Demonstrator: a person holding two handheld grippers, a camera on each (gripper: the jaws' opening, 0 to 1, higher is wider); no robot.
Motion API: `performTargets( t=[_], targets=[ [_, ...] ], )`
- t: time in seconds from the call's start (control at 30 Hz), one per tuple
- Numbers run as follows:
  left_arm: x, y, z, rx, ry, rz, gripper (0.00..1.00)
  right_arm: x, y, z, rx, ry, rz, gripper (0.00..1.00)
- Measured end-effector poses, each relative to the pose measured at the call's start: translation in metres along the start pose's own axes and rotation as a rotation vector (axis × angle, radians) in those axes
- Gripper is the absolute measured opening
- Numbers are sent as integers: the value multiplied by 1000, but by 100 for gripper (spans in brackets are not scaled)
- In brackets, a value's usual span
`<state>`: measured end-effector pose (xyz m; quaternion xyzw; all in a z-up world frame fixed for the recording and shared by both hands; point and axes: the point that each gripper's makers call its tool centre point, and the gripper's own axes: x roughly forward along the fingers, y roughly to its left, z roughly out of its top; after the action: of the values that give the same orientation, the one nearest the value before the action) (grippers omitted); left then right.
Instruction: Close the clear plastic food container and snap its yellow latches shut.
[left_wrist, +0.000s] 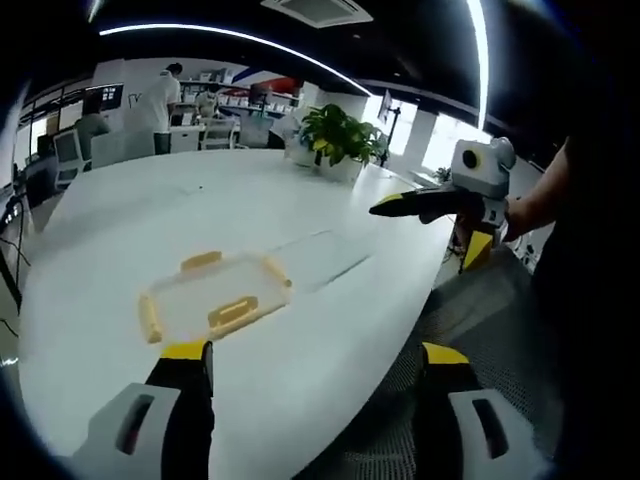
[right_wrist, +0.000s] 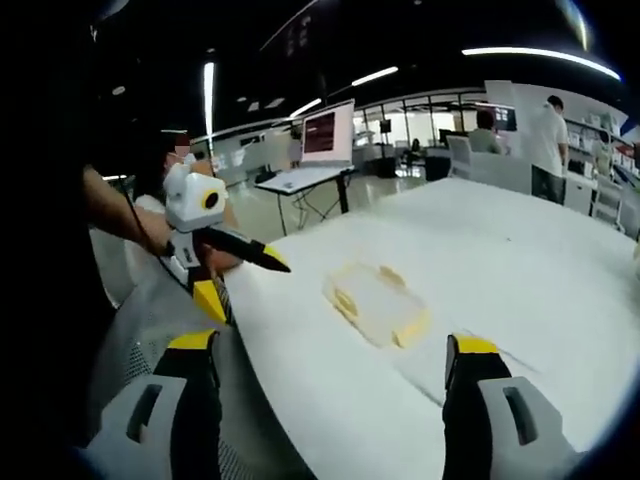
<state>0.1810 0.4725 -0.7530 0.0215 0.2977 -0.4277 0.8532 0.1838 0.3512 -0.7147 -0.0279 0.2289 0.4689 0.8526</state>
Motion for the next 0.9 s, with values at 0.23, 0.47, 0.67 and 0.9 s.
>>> performTargets(
  t=[0.23,0.47,0.67,0.9],
  targets=[
    [1,16,2,55,29,6,76,14,-5,1,-13,23,13,87],
    [1,31,4,54,44,10,76,25,-12,2,-50,43,9,82],
    [-1,40,-1,89,83,16,75,32,-17,1,-102,66,16,81],
    [0,50,-3,120,111,17,75,37,-26,1,-121,86,15,77]
  ],
)
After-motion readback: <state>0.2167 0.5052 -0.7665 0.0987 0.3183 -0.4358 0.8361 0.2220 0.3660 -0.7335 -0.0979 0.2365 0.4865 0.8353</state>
